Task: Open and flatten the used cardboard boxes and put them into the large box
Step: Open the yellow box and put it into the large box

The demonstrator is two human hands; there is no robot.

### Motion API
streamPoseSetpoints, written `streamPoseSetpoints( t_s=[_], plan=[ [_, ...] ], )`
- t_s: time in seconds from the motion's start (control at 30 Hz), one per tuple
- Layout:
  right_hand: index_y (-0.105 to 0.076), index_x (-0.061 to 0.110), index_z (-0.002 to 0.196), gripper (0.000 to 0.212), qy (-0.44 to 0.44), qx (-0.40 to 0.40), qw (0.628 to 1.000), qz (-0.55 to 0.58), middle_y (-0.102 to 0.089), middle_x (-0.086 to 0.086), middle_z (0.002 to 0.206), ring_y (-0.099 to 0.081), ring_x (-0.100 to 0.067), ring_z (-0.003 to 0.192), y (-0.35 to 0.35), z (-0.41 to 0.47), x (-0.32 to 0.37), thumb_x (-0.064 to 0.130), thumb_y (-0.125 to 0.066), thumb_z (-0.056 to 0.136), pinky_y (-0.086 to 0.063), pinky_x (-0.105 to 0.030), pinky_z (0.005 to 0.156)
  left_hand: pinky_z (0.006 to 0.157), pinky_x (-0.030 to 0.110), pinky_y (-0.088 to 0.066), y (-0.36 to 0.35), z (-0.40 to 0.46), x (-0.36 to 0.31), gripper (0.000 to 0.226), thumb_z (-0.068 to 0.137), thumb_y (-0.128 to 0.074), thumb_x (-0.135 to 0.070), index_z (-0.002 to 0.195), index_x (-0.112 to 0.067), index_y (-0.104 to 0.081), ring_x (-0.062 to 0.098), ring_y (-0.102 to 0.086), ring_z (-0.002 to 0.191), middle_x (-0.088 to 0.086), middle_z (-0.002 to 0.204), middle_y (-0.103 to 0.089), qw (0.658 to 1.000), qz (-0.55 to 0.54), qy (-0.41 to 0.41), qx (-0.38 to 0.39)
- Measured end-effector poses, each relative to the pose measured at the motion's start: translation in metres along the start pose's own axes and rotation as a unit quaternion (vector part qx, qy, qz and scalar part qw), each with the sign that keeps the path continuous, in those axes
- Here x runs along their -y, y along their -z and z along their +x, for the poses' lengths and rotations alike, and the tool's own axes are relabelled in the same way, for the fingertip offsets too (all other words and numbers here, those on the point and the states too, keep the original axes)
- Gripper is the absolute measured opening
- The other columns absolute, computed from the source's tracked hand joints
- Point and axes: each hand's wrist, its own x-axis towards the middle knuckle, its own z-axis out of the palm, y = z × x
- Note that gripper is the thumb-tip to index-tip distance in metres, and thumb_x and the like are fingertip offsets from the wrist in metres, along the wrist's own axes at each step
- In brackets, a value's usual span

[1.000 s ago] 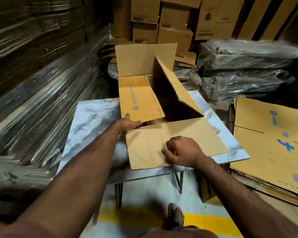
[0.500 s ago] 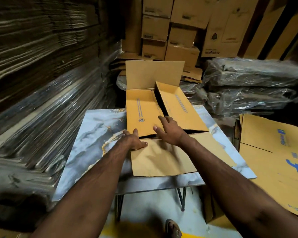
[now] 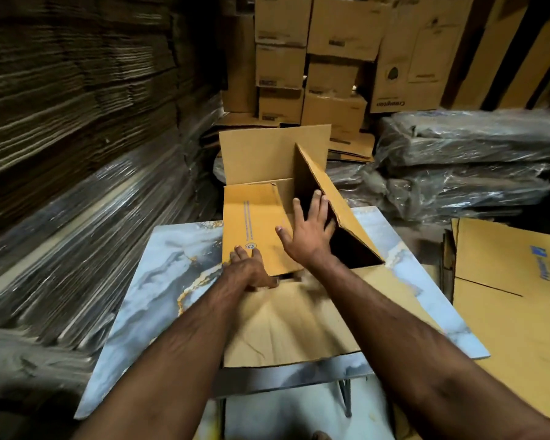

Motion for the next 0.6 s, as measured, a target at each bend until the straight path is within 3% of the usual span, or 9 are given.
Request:
streamPoseSetpoints(
  t_s=[0.17,0.3,0.4,0.53,0.6],
  plan=[
    [-0.014,0.022,0.158,0.085,-0.017,-0.033,0.993,-0.113,0.015,-0.022,0.162,0.017,-0.038,0.149,0.039,0.055,-0.074,0.054,-0.054,0.09,0.004,-0.06,0.117,0.12,0.055,-0.009,0.019,0.021,-0.047,0.12,0.08,-0.056,-0.077,0.156,-0.02,0.018,0.039,0.013,0.15,0.019,0.16,0.025,0.998,0.043,-0.046,-0.001],
    [-0.013,0.024,0.158,0.082,-0.068,0.01,0.986,-0.149,0.01,-0.024,0.162,0.013,-0.039,0.15,0.05,0.083,-0.137,0.052,-0.053,0.092,0.006,-0.058,0.118,0.12,0.055,-0.006,0.029,0.041,-0.083,0.112,0.083,-0.048,-0.079,0.156,-0.023,0.016,0.036,0.016,0.15,0.016,0.16,0.026,0.997,0.041,-0.07,0.011],
    [-0.015,0.027,0.156,0.077,-0.106,0.098,0.979,-0.142,-0.001,-0.022,0.163,0.002,-0.038,0.151,0.034,0.091,-0.179,0.055,-0.05,0.093,0.0,-0.059,0.118,0.121,0.055,-0.003,0.032,0.06,-0.104,0.11,0.084,-0.048,-0.078,0.157,-0.024,0.013,0.036,0.016,0.15,0.016,0.16,0.026,0.997,0.047,-0.062,0.003],
    [-0.028,0.029,0.146,0.063,-0.124,0.277,0.947,-0.106,-0.029,-0.012,0.153,-0.03,-0.036,0.14,0.0,0.085,-0.22,0.055,-0.052,0.093,-0.027,-0.064,0.108,0.12,0.055,-0.001,0.035,0.084,-0.122,0.106,0.086,-0.05,-0.073,0.158,-0.023,0.009,0.036,0.019,0.149,0.018,0.16,0.027,0.997,0.059,-0.049,-0.002],
    [-0.032,0.026,0.142,0.061,-0.139,0.305,0.938,-0.087,-0.042,-0.011,0.145,-0.042,-0.035,0.131,-0.009,0.086,-0.224,0.053,-0.055,0.093,-0.031,-0.063,0.105,0.12,0.055,-0.001,0.037,0.092,-0.129,0.101,0.087,-0.052,-0.07,0.159,-0.023,0.001,0.036,0.019,0.149,0.018,0.161,0.024,0.997,0.066,-0.038,-0.015]
  ],
)
